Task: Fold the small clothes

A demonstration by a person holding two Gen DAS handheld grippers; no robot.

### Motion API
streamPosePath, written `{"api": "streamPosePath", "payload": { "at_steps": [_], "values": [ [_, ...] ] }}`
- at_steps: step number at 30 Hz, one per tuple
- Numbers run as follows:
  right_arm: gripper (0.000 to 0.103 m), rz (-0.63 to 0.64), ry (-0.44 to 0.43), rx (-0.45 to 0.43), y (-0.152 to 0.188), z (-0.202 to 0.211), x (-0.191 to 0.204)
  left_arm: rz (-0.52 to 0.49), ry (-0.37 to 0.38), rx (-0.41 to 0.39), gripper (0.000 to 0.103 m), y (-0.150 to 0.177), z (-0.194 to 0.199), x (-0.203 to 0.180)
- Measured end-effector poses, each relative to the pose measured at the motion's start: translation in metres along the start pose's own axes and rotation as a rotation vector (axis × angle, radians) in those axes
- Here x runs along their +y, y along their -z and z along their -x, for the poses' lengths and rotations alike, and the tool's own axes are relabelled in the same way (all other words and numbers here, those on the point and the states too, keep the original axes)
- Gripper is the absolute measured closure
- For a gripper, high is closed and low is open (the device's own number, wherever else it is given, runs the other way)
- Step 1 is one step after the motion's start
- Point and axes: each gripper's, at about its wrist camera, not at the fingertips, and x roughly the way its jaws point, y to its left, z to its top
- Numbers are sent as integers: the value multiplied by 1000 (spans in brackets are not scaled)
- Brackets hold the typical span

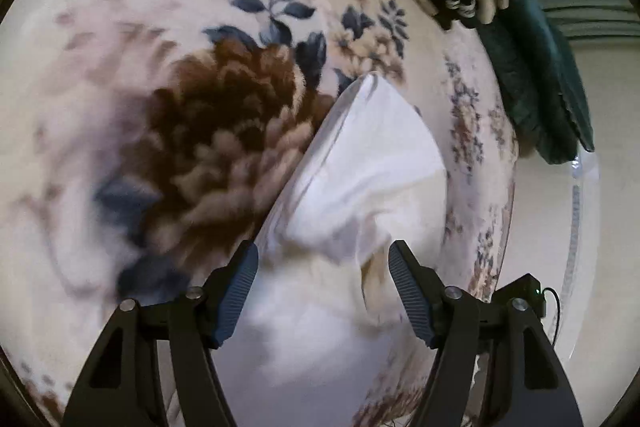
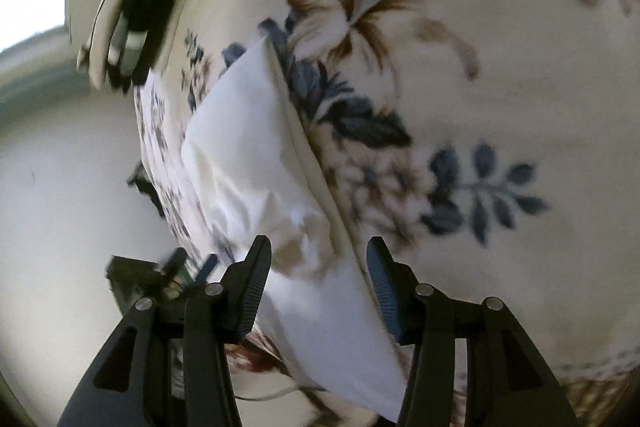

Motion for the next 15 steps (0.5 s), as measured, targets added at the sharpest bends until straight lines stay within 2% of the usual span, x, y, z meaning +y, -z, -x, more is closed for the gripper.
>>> {"api": "streamPosePath", "payload": {
  "at_steps": [2, 3, 4, 5, 6, 8, 11, 12, 14, 15],
  "values": [
    [51, -45, -30, -7, -7, -15, 0, -4, -32, -2, 40, -5, -10, 1],
    [51, -53, -22, -9, -8, -18, 0, -19, -33, -17, 60, -6, -11, 1],
    [51, -60, -2, -8, -10, -25, 1, -36, -72, -31, 93, -6, -11, 0],
    [51, -57, 2, -7, -10, -33, 3, -42, -83, -32, 91, -7, -11, 0],
    [62, -57, 15, -6, -9, -38, 9, -42, -69, -44, 93, -6, -7, 1],
    [94, -45, 44, -27, -4, -41, 14, -44, -40, -86, 94, -5, 8, 1],
    [95, -28, 7, -59, 6, -38, 27, -33, -19, -118, 95, -7, 23, 5],
    [95, -15, 23, -63, 6, -38, 31, -29, -21, -98, 94, -8, 23, 7],
    [94, 24, 131, -54, 8, -40, 32, -11, -44, -39, 90, -7, 18, 12],
    [93, 25, 163, -41, 9, -42, 29, -10, -56, -18, 83, -4, 19, 11]
  ]
}}
